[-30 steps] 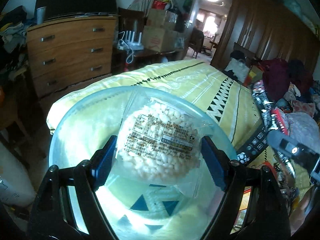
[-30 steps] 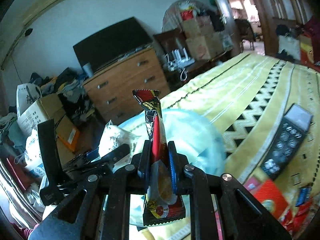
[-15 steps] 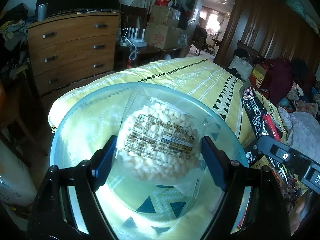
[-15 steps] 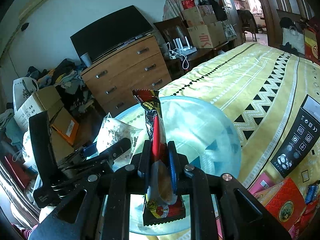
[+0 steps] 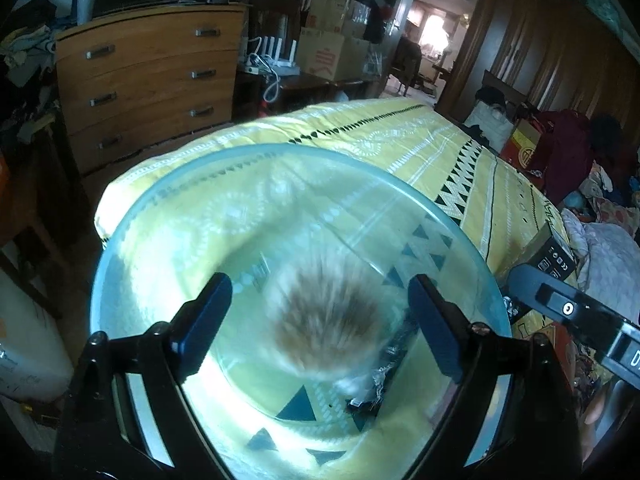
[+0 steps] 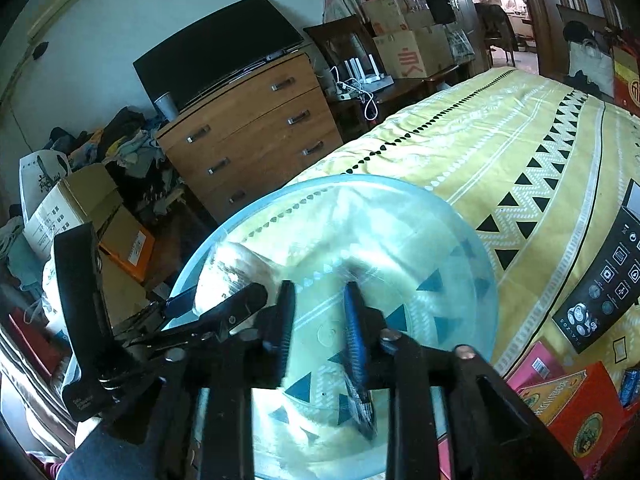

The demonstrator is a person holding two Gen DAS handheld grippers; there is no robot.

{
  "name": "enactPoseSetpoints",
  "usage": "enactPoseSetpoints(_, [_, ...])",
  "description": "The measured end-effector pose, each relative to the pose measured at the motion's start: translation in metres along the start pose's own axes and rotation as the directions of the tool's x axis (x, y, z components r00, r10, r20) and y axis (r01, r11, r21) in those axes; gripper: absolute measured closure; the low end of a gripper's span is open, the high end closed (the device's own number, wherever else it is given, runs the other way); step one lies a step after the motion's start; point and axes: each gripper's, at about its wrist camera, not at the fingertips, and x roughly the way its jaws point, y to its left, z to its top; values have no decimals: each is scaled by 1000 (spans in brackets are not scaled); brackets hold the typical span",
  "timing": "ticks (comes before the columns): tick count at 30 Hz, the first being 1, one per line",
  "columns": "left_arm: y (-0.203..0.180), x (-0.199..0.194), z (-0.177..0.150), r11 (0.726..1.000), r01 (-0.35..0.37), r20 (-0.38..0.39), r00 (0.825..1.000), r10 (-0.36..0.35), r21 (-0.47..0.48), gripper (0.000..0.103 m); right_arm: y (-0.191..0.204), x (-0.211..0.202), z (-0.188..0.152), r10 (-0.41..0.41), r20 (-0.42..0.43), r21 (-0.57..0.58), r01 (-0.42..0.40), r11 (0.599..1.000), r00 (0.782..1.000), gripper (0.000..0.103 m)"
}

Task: Organize snacks
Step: 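Move both tools back to the snack pile on the bedspread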

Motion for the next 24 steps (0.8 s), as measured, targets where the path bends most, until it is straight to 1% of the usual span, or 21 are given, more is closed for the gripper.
enactPoseSetpoints(4, [1,-5,0,1000,-28,29,999,28,-8,5,1,-9,-2,1,17,2,-1,1000,1000,70])
enactPoseSetpoints(6, [1,-10,0,999,-32,50,998,33,-19,5,5,-23,-8,-13,44,-15,13,1000,999,69])
enactPoseSetpoints(8, [-4,-25,-3,999,-26,94,995,29,-31,5,9,-43,-22,-31,74,-46,35,998,997,65])
enactPoseSetpoints(9, [-10,-32,-6,1000,-5,120,993,7,-19,4,10,-58,-36,-56,97,-73,64,995,994,64])
enactPoseSetpoints(10, [-23,-42,-10,999,32,149,988,-35,22,4,10,-72,-49,-83,117,-91,94,991,990,64])
enactPoseSetpoints(11, [-40,-51,-15,995,63,163,984,-75,75,4,4,-90,-69,-121,137,-92,134,987,983,64])
enactPoseSetpoints(12, [-60,-61,-21,984,109,168,977,-133,143,4,-2,-103,-84,-142,145,-78,154,985,979,60])
enactPoseSetpoints(13, [-74,-68,-26,971,151,166,969,-183,188,3,-13,-120,-106,-172,154,-52,182,982,973,51])
enactPoseSetpoints(14, [-94,-77,-34,947,211,155,955,-252,245,2,-21,-131,-121,-197,154,-34,205,978,968,50])
enactPoseSetpoints(15, [-109,-84,-41,924,253,142,943,-302,286,0,-34,-145,-145,-241,139,-13,246,969,960,50])
enactPoseSetpoints(16, [-127,-92,-50,892,301,123,925,-358,338,0,-46,-155,-165,-280,116,1,282,959,953,50])
enactPoseSetpoints(17, [-143,-97,-59,863,335,100,912,-398,378,0,-61,-165,-187,-328,84,24,327,945,941,50])
enactPoseSetpoints(19, [-170,-99,-77,810,405,29,888,-459,423,0,-98,-183,-228,-426,-2,83,424,902,905,50])
enactPoseSetpoints(20, [-181,-97,-87,791,435,-12,879,-477,430,0,-116,-193,-247,-473,-40,107,474,874,880,49])
enactPoseSetpoints(21, [-189,-93,-96,778,457,-50,873,-485,431,0,-135,-204,-266,-504,-73,140,510,849,860,49])
enactPoseSetpoints(22, [-199,-87,-108,764,484,-102,865,-491,428,0,-150,-211,-278,-515,-100,160,524,836,851,49])
enactPoseSetpoints(23, [-207,-82,-118,750,505,-151,858,-491,428,0,-169,-218,-290,-542,-136,174,559,811,829,49])
enactPoseSetpoints(24, [-213,-78,-127,740,517,-187,853,-488,431,0,-179,-224,-295,-557,-144,184,575,797,818,49])
